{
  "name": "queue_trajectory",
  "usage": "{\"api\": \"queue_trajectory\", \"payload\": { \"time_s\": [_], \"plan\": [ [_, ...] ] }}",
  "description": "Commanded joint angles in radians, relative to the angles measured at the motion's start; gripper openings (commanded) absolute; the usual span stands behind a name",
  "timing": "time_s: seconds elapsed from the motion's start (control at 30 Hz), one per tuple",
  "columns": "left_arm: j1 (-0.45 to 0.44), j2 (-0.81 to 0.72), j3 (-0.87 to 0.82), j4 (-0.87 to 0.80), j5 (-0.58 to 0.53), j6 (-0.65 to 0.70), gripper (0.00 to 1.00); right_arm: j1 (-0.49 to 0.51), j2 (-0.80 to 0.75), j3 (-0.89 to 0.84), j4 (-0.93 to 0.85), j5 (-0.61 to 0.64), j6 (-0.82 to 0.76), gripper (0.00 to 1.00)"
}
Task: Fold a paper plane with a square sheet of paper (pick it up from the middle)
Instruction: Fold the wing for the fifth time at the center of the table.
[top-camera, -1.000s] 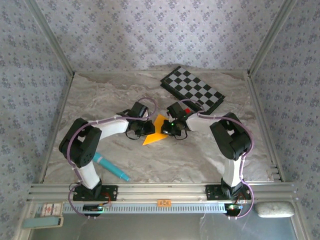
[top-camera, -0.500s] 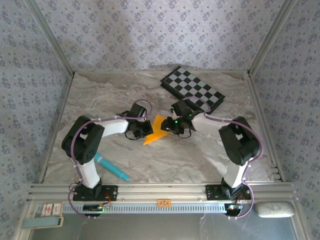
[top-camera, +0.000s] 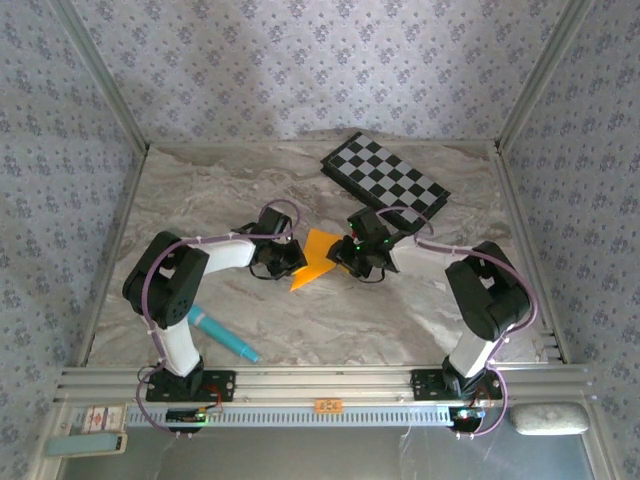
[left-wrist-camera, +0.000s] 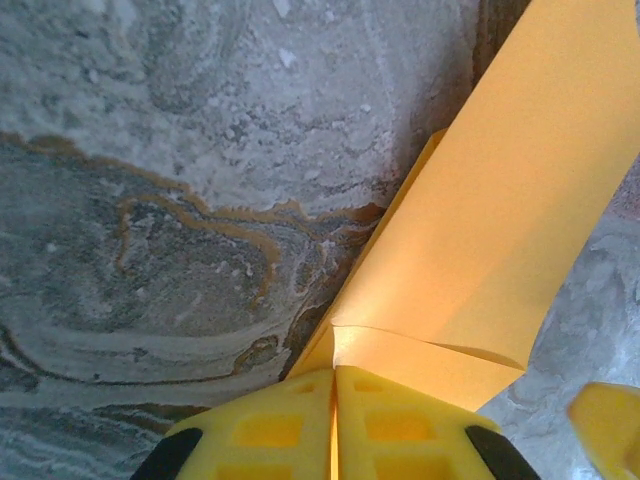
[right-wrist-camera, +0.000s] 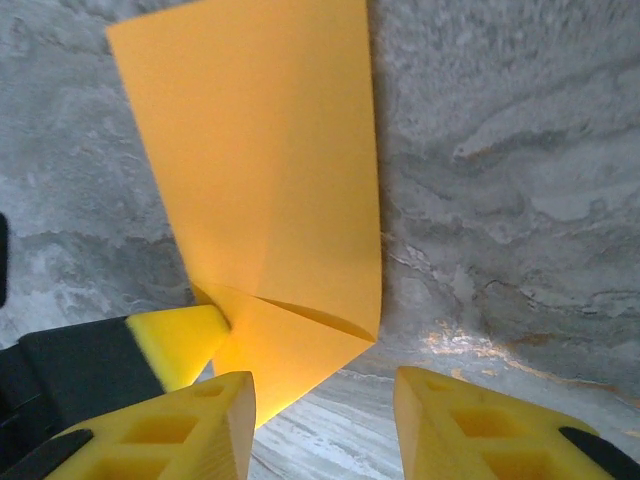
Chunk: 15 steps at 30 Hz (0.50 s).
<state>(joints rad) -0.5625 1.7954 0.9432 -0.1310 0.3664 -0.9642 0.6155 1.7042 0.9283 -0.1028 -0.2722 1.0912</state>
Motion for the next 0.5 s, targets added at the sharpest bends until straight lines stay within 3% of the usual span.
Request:
{"api": "queue_trajectory", "payload": {
  "time_s": [0.0, 0.47],
  "plan": [
    [0.005, 0.025, -0.021, -0.045, 0.010, -0.012, 0.09, 0.016, 0.031, 0.025, 0.006, 0.022, 0.053, 0.42],
    [0.007, 0.018, -0.023, -0.059, 0.016, 0.010, 0.09, 0.032, 0.095, 0.084, -0.045, 0.023, 0.038, 0.39]
  ]
}}
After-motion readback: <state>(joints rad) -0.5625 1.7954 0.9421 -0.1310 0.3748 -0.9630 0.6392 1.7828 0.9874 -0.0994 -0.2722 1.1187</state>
